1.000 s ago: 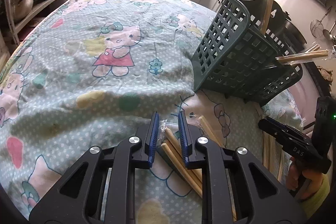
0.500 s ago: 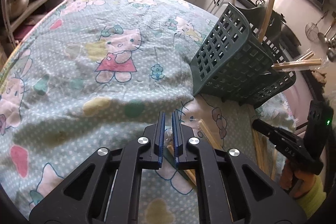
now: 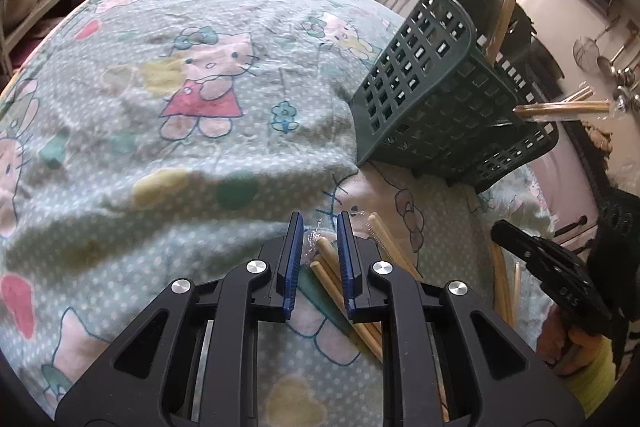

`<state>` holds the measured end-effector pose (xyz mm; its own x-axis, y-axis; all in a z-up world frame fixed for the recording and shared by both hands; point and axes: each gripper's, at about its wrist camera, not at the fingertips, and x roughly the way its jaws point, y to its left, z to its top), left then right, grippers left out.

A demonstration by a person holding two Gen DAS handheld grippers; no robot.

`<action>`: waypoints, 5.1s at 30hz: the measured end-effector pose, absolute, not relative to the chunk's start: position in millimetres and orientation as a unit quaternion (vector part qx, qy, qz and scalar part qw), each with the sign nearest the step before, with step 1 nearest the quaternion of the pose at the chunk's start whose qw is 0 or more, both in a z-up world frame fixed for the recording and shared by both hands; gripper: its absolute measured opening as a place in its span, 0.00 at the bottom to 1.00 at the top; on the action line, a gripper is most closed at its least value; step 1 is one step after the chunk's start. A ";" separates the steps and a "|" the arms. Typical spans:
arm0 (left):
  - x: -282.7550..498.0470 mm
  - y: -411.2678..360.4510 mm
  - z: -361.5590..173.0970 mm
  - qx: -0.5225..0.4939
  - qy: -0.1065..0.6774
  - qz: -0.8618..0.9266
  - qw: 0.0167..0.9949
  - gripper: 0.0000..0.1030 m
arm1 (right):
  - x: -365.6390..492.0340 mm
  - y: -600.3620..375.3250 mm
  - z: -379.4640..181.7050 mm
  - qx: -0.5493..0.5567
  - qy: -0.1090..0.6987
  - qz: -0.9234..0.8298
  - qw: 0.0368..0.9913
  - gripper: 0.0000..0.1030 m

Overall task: Organize utensils
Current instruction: 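Lift the chopsticks upright with the left gripper, then carry the chopsticks with the left gripper above the green caddy, then lower the chopsticks into the caddy and open the left gripper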

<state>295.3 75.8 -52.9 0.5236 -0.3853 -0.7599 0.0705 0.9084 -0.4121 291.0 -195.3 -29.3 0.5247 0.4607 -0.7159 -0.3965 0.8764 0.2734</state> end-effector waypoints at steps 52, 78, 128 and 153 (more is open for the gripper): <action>237.1 30.1 111.3 -0.094 0.307 -0.176 0.931 0.01 | 229.0 -215.7 104.8 0.048 0.265 0.309 0.912 0.04; 261.6 16.1 195.6 -0.076 0.235 -0.166 0.955 0.01 | 249.5 -237.9 189.4 0.052 0.159 0.277 0.946 0.04; 329.7 12.9 139.5 -0.116 0.219 -0.137 0.959 0.01 | 379.7 -226.4 156.2 0.040 0.127 0.192 0.972 0.04; 329.1 18.7 105.3 -0.125 0.246 -0.131 0.952 0.01 | 380.7 -224.3 108.0 0.021 0.181 0.181 0.967 0.04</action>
